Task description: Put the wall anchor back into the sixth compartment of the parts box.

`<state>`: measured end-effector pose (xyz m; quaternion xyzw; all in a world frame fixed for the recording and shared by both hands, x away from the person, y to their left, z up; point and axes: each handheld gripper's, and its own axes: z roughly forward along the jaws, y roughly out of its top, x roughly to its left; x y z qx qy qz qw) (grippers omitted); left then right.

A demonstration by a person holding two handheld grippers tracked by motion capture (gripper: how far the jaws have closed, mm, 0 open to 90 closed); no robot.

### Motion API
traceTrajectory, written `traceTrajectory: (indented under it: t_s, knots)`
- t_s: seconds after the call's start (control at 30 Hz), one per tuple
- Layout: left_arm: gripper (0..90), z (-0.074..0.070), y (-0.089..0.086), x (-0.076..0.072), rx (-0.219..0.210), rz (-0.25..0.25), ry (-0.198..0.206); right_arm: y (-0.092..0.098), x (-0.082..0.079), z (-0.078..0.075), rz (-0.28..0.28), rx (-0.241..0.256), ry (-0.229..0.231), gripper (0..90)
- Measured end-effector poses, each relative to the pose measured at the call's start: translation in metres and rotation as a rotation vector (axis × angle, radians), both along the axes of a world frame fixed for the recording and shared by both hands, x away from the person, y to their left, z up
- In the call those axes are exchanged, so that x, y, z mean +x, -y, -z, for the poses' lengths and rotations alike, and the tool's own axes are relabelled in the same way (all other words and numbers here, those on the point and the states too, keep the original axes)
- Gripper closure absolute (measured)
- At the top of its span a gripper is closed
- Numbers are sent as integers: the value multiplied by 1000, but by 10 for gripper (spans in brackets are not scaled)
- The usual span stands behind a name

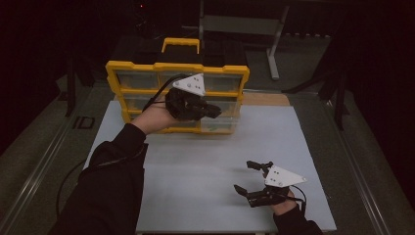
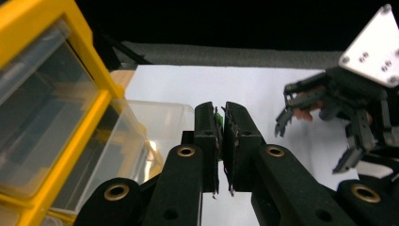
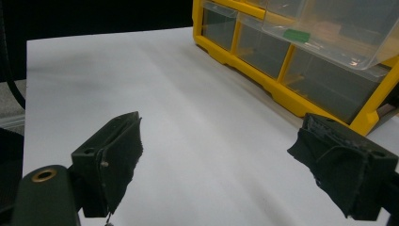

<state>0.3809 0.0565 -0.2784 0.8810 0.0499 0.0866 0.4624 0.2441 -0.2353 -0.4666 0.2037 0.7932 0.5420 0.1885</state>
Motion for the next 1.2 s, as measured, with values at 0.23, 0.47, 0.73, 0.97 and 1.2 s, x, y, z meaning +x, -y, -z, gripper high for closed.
traceTrajectory:
  t_s: [0.23, 0.47, 0.73, 0.97, 1.2]
  knots:
    - [829, 0, 6, 17, -18, -70, -8, 0, 0, 0, -1, -2, -1, 139]
    - [829, 10, 12, 30, -17, -153, -42, 1, 0, 1, 0, 0, -3, 139]
    - [827, 24, 18, 44, 23, -268, -84, 1, 0, 1, -2, 0, -4, 139]
    - [827, 32, 26, 51, 83, -316, -113, 1, 1, 1, -4, -1, -3, 139]
    - [827, 37, 30, 55, 117, -330, -134, 2, 1, 1, -3, 2, -5, 138]
